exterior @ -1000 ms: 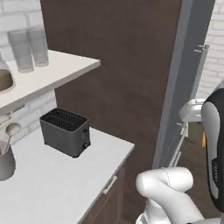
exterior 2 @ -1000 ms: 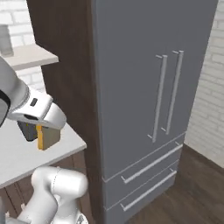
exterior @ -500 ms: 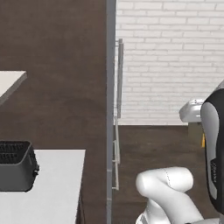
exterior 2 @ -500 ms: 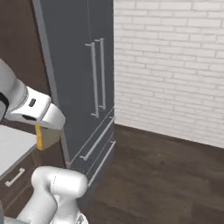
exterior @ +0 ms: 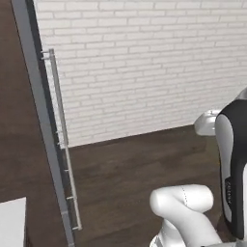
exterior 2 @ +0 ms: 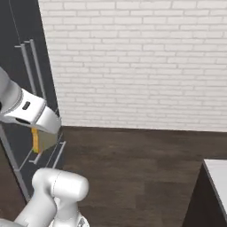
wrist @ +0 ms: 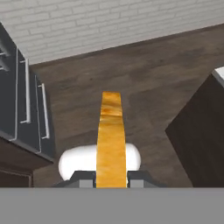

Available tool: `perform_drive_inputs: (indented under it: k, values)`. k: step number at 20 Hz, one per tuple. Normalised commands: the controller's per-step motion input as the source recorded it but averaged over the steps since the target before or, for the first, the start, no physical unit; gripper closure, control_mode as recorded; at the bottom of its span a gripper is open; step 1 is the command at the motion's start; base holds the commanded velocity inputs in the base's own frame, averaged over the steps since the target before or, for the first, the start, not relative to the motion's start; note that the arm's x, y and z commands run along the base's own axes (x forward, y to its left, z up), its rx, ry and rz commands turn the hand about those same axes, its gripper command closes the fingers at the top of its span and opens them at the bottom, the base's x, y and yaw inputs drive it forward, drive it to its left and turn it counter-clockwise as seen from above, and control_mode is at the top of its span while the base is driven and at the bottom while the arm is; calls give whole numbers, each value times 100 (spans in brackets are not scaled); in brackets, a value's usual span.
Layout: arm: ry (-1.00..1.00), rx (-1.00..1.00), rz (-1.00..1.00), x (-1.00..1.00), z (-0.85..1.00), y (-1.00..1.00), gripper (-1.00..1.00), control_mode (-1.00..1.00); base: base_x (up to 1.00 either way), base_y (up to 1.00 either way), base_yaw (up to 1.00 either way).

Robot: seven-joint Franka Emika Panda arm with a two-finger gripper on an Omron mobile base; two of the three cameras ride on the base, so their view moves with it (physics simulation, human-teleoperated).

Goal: Start the toaster. Once the lever pops up, take the bread to the plate on the dining counter.

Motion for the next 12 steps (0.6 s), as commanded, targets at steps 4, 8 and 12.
perform_drive_inputs:
  k: [4,8,12]
  values:
    - [0,0,0,0,0,0,100,100,83,-50,-14]
    - [0,0,0,0,0,0,100,100,100,-46,-8]
    - [0,0,0,0,0,0,100,100,100,-49,-11]
